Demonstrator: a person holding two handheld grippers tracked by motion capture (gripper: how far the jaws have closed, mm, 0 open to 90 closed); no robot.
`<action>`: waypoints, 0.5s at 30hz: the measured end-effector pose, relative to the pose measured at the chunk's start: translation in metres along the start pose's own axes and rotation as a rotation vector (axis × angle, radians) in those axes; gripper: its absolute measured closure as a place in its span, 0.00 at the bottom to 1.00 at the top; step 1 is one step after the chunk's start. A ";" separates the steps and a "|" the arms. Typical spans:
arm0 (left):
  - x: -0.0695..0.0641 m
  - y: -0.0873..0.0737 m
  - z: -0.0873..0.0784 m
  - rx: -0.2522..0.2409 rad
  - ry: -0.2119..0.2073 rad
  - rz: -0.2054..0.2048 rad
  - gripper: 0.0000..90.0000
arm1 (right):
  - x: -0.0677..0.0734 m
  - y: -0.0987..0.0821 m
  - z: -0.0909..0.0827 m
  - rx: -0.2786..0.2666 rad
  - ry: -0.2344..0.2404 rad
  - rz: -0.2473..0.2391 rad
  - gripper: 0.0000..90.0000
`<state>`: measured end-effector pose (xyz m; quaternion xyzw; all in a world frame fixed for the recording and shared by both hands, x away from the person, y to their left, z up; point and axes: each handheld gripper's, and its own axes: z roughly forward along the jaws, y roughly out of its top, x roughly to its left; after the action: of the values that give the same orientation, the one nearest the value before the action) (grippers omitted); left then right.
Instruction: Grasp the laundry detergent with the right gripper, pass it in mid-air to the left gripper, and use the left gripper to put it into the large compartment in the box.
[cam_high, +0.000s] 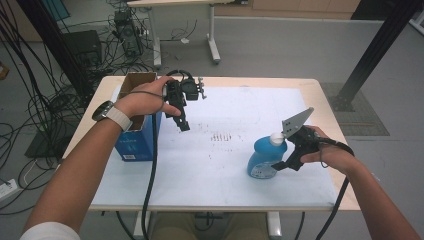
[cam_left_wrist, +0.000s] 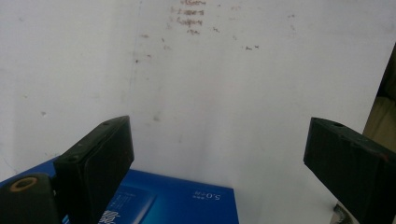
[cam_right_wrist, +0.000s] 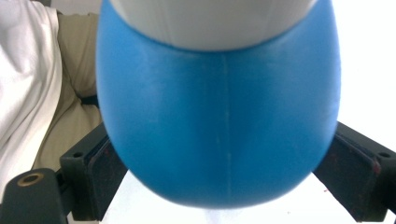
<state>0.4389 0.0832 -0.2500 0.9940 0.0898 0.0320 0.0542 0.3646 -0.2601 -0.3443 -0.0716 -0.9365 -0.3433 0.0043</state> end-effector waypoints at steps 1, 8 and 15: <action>0.000 0.000 0.000 0.000 -0.001 -0.001 0.10 | 0.000 0.000 0.000 0.000 -0.001 -0.001 0.12; 0.000 -0.001 0.001 0.002 -0.002 -0.001 0.10 | 0.000 -0.004 0.004 -0.018 0.003 0.005 0.13; 0.000 0.000 0.002 0.001 -0.002 0.002 0.10 | 0.000 -0.007 0.008 -0.039 0.003 0.005 0.14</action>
<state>0.4392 0.0831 -0.2517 0.9941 0.0890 0.0312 0.0540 0.3639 -0.2599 -0.3546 -0.0733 -0.9295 -0.3614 0.0050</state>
